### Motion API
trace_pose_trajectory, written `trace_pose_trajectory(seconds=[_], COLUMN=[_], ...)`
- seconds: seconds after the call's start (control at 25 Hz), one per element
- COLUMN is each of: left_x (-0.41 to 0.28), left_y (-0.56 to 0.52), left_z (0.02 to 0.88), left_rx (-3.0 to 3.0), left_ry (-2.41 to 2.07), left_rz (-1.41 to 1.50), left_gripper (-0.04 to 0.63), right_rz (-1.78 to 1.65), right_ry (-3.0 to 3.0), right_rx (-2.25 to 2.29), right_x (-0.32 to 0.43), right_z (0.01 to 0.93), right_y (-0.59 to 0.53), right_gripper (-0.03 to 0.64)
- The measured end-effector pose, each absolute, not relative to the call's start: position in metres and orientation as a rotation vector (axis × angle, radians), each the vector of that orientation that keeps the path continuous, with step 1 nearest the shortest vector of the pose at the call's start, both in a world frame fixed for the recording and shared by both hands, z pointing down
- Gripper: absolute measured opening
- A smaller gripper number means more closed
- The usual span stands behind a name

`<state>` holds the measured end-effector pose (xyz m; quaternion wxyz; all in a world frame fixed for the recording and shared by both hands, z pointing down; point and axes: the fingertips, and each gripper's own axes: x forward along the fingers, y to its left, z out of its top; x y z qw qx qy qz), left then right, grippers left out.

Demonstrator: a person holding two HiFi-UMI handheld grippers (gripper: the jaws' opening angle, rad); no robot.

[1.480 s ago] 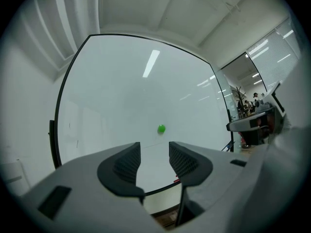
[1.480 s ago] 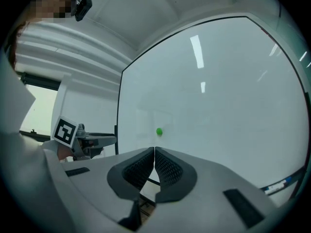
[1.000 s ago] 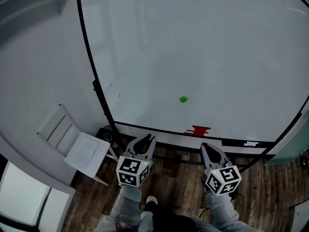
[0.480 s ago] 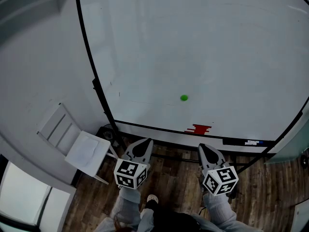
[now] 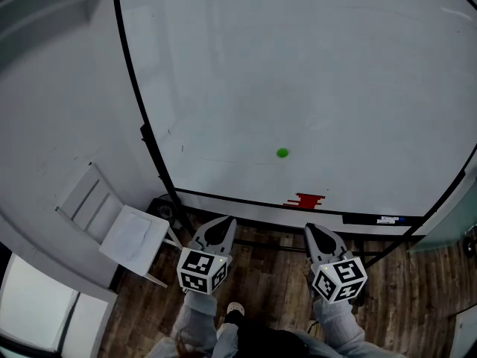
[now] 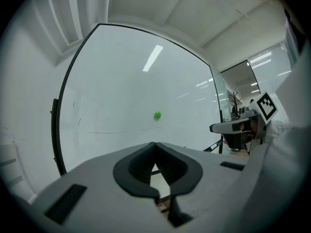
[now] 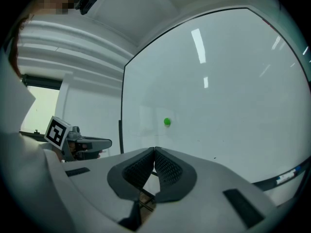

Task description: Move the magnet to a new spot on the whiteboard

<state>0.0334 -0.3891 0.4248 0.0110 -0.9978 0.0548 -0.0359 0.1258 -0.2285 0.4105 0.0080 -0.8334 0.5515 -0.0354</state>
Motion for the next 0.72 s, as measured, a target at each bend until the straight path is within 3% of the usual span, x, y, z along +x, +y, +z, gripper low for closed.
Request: trace_pose_trajectory(seconds=[0.72], left_x=[0.0313], left_y=[-0.3904], left_z=[0.4234], left_rx=[-3.110], left_ry=[0.154], left_rz=[-0.108], left_gripper=[0.009], right_rz=[-0.115], right_ry=[1.721], right_rx=[-2.602], right_x=[0.1202], right_z=[0.4086], right_y=[-0.2302], right_gripper=[0.028])
